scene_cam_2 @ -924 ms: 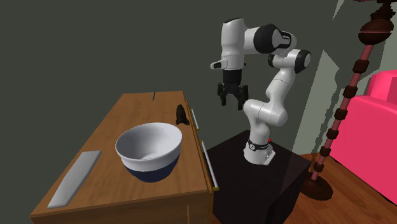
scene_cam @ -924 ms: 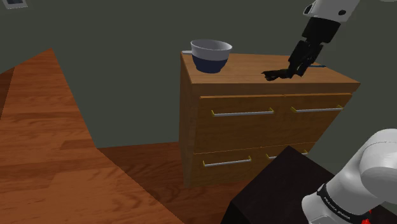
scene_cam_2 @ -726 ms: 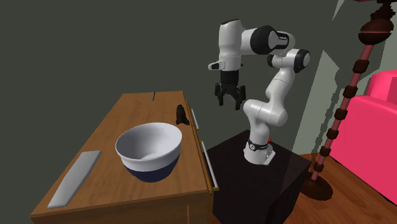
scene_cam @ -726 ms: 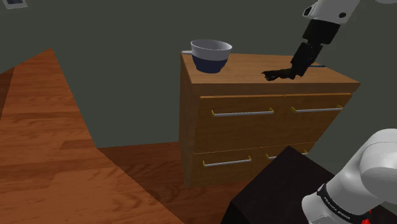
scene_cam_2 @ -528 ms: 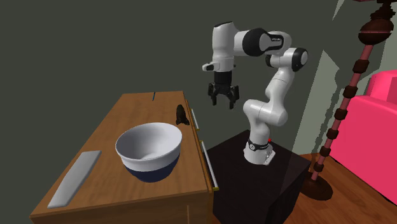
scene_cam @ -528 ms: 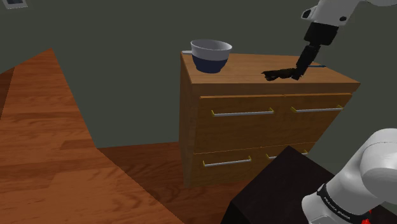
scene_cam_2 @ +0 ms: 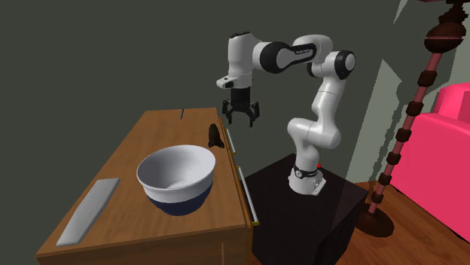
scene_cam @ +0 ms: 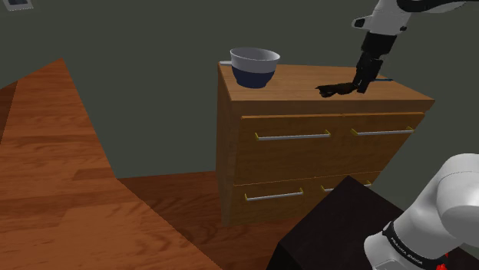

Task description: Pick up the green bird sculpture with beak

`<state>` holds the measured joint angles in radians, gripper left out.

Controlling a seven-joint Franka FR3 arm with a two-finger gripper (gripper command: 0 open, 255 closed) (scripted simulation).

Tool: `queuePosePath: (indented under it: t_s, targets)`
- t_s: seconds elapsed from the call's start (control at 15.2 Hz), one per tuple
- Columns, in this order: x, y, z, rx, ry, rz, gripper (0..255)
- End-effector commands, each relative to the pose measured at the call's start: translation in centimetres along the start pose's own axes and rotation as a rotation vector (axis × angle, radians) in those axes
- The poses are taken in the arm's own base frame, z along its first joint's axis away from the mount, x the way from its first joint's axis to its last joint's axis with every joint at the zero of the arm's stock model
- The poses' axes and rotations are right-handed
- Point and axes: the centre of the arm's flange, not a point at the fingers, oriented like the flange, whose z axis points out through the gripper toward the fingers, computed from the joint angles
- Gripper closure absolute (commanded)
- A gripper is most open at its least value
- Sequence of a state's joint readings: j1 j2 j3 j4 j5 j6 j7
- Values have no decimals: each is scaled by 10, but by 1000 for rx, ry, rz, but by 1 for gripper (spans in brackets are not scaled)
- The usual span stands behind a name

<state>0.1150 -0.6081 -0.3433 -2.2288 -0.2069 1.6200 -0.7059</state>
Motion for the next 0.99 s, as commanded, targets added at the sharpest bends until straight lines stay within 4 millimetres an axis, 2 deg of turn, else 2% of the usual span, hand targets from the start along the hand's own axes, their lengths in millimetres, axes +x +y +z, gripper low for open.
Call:
queuePosePath:
  t_s: [0.0, 0.46, 0.92]
  targets:
    - [3, 23, 2, -21, -20, -103, 0]
    - [31, 99, 10, -87, -82, -431, 0]
    - [32, 99, 47, -88, -82, -431, 0]
